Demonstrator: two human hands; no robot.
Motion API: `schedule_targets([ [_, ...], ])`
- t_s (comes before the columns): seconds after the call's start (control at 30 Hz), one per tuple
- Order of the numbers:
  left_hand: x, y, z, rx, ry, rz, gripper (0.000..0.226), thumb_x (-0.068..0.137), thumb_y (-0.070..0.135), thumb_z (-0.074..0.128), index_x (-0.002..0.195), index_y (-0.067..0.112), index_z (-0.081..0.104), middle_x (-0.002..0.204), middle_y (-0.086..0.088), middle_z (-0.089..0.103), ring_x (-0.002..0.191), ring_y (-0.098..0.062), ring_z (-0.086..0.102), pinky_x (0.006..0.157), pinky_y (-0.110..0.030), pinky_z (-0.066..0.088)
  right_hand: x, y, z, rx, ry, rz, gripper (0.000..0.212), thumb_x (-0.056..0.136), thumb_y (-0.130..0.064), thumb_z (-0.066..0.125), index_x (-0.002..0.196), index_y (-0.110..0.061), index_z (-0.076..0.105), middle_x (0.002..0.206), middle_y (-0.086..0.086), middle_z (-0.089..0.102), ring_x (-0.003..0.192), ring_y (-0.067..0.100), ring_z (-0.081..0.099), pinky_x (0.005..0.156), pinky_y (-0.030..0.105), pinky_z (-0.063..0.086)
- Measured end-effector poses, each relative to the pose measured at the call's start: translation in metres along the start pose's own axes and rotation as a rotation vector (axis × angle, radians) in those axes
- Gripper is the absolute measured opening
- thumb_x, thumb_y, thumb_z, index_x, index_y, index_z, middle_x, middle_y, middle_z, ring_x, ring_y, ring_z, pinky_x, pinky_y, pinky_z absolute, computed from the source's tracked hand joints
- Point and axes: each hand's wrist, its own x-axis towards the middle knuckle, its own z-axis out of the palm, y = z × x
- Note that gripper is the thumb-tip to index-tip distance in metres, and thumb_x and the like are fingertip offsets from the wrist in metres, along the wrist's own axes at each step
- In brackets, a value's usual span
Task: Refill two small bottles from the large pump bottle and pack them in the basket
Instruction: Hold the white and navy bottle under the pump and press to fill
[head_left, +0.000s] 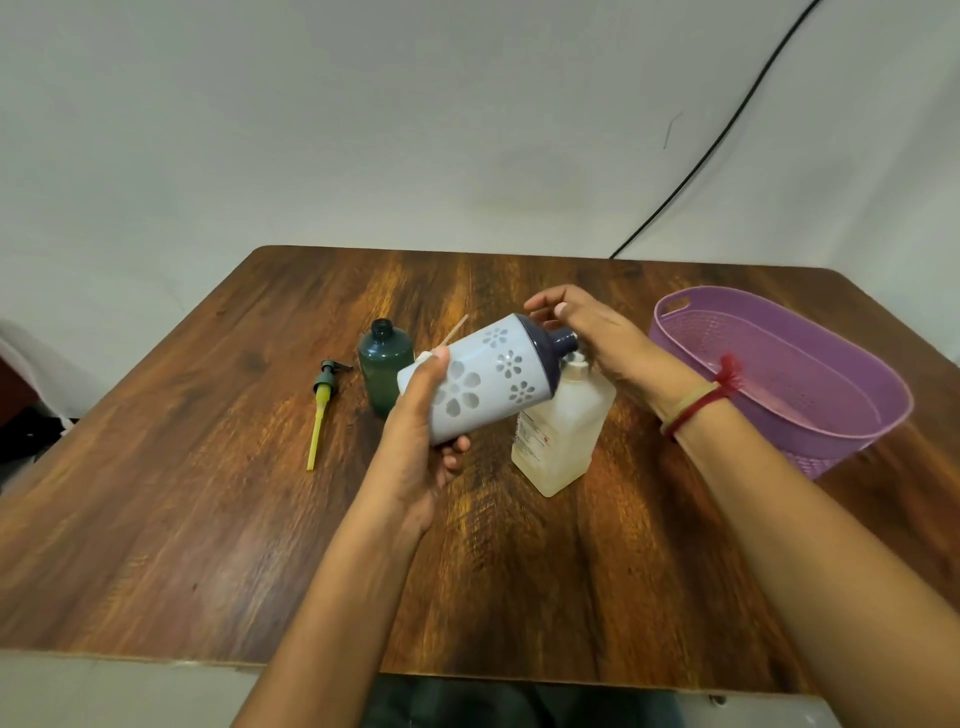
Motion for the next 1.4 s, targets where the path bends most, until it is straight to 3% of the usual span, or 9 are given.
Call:
schedule_targets([
  [0.27,-0.002,0.004,0.002,-0.023,-0.035,0.014,0.034,0.083,0.053,0.058,0.094,0.021,0.062,0.067,0.003,0.060,0.046,-0.006,0.042,0.034,-0.012,0.031,-0.002,-0.011,-0.003,-0.010,0.029,0.077,0.025,0.100,-0.019,0.037,0.110,-0.016,0.059,0.114,-0.002,0.057,0.100,0.010,0.053,0.072,0.013,0.041],
  [0.43,-0.001,-0.001,0.001,-0.020,-0.024,-0.010,0.032,0.085,0.052,0.056,0.091,0.021,0.062,0.068,0.002,0.060,0.045,-0.007,0.041,0.034,-0.012,0.030,-0.008,-0.004,-0.001,-0.017,-0.038,0.113,0.040,0.100,-0.039,0.029,0.136,-0.032,0.043,0.141,0.003,0.043,0.122,0.016,0.040,0.099,0.033,0.033],
  [0.53,-0.002,0.000,0.002,-0.034,-0.046,-0.029,0.034,0.085,0.053,0.055,0.091,0.020,0.061,0.069,0.001,0.059,0.043,-0.007,0.042,0.033,-0.011,0.031,-0.008,-0.004,0.003,-0.057,-0.009,0.095,0.041,0.100,-0.038,0.026,0.139,-0.032,0.040,0.148,0.004,0.037,0.132,0.019,0.035,0.097,0.027,0.026],
  [0.73,-0.002,0.004,0.002,-0.036,-0.056,0.011,0.035,0.084,0.052,0.057,0.096,0.020,0.061,0.074,0.000,0.059,0.045,-0.008,0.042,0.034,-0.012,0.032,-0.008,-0.014,-0.003,0.011,0.003,0.140,0.036,0.101,-0.030,0.033,0.131,-0.023,0.052,0.139,0.003,0.046,0.124,0.018,0.043,0.085,0.021,0.038],
  [0.9,0.000,-0.002,0.002,-0.036,-0.017,-0.019,0.035,0.083,0.054,0.057,0.092,0.020,0.062,0.069,0.002,0.059,0.045,-0.007,0.042,0.034,-0.011,0.031,-0.008,-0.003,0.002,-0.004,-0.025,0.156,0.040,0.103,-0.030,0.026,0.142,-0.032,0.035,0.152,0.005,0.030,0.137,0.025,0.028,0.103,0.031,0.025],
  [1.07,-0.001,0.002,0.003,-0.051,-0.051,0.011,0.034,0.084,0.052,0.056,0.093,0.020,0.062,0.070,0.001,0.060,0.045,-0.007,0.043,0.034,-0.011,0.032,-0.004,-0.017,-0.005,-0.056,-0.047,0.164,0.039,0.102,-0.029,0.028,0.138,-0.025,0.043,0.147,0.003,0.037,0.128,0.016,0.037,0.078,0.009,0.032],
  [1.13,0.000,0.004,0.003,-0.045,-0.050,0.024,0.033,0.085,0.051,0.056,0.093,0.020,0.062,0.070,0.001,0.060,0.045,-0.007,0.042,0.034,-0.012,0.031,-0.006,-0.016,-0.005,-0.061,-0.055,0.162,0.040,0.102,-0.033,0.026,0.138,-0.027,0.044,0.146,0.002,0.039,0.121,0.012,0.038,0.082,0.015,0.035],
  [1.27,0.002,-0.001,0.001,-0.038,-0.029,-0.010,0.034,0.084,0.053,0.056,0.090,0.020,0.062,0.067,0.002,0.059,0.044,-0.007,0.041,0.033,-0.012,0.030,-0.009,-0.006,-0.001,-0.079,-0.037,0.133,0.042,0.100,-0.043,0.025,0.142,-0.039,0.031,0.152,0.002,0.030,0.139,0.025,0.027,0.110,0.042,0.023],
  [1.4,0.001,0.001,0.001,-0.053,-0.059,-0.003,0.037,0.081,0.054,0.057,0.094,0.020,0.062,0.070,0.001,0.059,0.043,-0.006,0.042,0.033,-0.011,0.031,-0.008,-0.017,-0.003,-0.062,-0.055,0.142,0.041,0.101,-0.038,0.028,0.140,-0.032,0.039,0.150,0.001,0.033,0.135,0.020,0.031,0.091,0.021,0.032],
])
